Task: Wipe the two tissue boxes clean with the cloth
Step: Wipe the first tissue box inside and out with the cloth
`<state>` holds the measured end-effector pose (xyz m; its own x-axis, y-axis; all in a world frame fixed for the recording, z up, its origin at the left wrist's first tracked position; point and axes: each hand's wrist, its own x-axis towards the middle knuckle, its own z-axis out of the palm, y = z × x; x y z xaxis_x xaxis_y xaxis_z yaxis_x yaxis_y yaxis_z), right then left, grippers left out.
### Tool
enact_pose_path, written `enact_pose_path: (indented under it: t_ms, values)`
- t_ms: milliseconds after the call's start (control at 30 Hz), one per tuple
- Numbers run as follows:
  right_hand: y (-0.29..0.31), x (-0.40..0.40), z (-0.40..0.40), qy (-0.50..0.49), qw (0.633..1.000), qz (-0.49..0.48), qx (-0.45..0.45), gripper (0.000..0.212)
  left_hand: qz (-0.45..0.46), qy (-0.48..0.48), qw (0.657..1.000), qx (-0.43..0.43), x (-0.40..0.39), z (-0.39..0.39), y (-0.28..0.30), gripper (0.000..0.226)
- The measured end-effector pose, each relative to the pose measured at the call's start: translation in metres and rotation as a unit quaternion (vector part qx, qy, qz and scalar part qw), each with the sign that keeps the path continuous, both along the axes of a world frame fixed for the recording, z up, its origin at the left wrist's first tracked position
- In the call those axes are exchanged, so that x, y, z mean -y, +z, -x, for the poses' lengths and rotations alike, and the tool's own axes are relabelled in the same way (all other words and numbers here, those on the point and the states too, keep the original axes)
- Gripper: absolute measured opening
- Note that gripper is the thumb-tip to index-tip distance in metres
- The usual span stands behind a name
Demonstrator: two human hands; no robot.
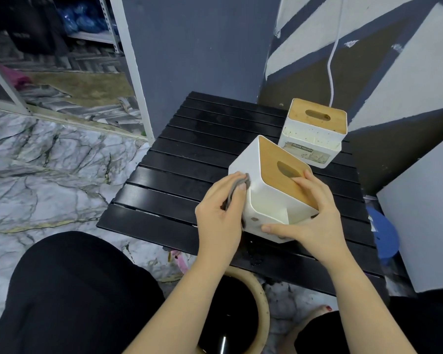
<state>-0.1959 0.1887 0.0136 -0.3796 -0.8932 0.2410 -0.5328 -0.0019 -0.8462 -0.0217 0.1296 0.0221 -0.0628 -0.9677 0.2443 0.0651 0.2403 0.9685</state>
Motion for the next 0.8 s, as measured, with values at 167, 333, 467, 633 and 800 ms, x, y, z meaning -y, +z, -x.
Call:
enact_pose_path:
  t_ms: [167, 333, 467, 633, 800]
  values:
    - [0.003, 0.0, -0.005, 0.005, 1.0, -0.005, -0.009, 0.108, 0.063, -0.022, 0.998, 0.018, -0.001, 0.001, 0.01, 0.024]
    - [0.001, 0.001, -0.008, 0.0, 1.0, -0.001, -0.021, 0.11, 0.053, 0.013, 0.998, 0.029, 0.002, -0.006, -0.002, 0.024]
    - [0.001, 0.001, -0.007, 0.005, 1.0, -0.006, -0.016, 0.111, 0.038, 0.018, 0.998, 0.039, 0.002, -0.008, -0.002, 0.024]
    - [0.002, 0.0, -0.007, 0.0, 1.0, -0.01, -0.011, 0.11, 0.061, -0.011, 0.998, 0.015, 0.007, 0.002, 0.008, 0.023]
    - [0.001, 0.001, -0.008, -0.005, 1.0, -0.01, -0.011, 0.11, 0.061, 0.021, 0.997, 0.049, -0.001, -0.007, 0.0, 0.024]
